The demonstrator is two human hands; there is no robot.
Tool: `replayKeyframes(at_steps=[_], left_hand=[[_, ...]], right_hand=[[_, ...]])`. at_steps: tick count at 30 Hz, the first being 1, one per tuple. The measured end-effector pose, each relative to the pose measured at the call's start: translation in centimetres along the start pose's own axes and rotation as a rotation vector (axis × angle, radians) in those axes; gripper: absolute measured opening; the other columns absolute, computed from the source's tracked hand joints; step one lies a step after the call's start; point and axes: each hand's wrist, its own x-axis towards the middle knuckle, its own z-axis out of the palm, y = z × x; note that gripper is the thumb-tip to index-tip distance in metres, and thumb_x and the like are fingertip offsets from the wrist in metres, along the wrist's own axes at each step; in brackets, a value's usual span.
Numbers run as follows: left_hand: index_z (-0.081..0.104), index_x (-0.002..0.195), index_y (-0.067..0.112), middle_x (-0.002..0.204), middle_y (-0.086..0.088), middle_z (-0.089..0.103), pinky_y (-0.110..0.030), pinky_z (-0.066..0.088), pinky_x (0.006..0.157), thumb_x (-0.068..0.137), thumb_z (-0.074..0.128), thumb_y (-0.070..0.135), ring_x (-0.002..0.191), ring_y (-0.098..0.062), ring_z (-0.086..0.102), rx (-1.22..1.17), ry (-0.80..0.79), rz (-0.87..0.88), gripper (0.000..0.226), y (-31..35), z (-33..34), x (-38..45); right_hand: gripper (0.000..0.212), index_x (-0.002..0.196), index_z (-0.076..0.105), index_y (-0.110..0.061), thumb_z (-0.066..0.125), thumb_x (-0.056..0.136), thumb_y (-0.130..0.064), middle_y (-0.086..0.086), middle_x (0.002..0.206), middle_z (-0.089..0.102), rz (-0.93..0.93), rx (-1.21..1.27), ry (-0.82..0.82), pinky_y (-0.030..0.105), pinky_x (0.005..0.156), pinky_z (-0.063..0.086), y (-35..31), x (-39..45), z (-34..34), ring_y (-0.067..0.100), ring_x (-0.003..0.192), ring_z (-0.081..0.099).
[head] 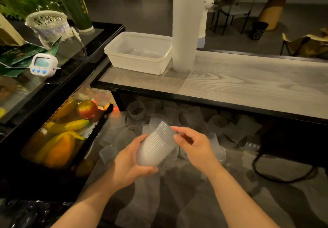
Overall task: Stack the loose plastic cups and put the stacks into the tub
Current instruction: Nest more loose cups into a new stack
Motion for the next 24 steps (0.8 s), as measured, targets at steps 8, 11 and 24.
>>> replayKeyframes(at_steps=[8,11,24], left_hand=[[0.024,0.144,0.043,0.126,0.017,0.044,-0.027,0.052,0.081,0.059,0.083,0.057,0.105,-0.006,0.05,0.094,0.048,-0.024,0.104,0.2,0.9,1.4],[0.023,0.145,0.043,0.13,0.014,0.045,-0.027,0.05,0.084,0.061,0.084,0.056,0.108,-0.009,0.051,0.093,0.02,-0.043,0.105,0.3,0.9,1.7],[0.018,0.146,0.042,0.133,0.017,0.042,-0.032,0.053,0.091,0.062,0.078,0.065,0.115,-0.009,0.049,0.092,-0.096,-0.073,0.105,-0.6,0.5,1.9]], right_hand=[[0.043,0.137,0.049,-0.039,0.046,0.102,-0.014,-0.02,0.09,0.054,-0.173,-0.268,-0.104,0.014,0.079,0.045,2.7,-0.8,0.8,0.005,0.087,0.054],[0.042,0.133,0.053,-0.042,0.049,0.1,-0.015,-0.02,0.109,0.056,-0.146,-0.24,-0.025,0.016,0.088,0.044,3.5,-0.4,0.0,0.001,0.096,0.057],[0.076,0.151,0.028,-0.034,0.07,0.088,-0.028,-0.005,0.155,0.029,0.352,-0.601,-0.058,0.025,0.096,0.039,8.3,2.9,-3.4,0.018,0.133,0.042]])
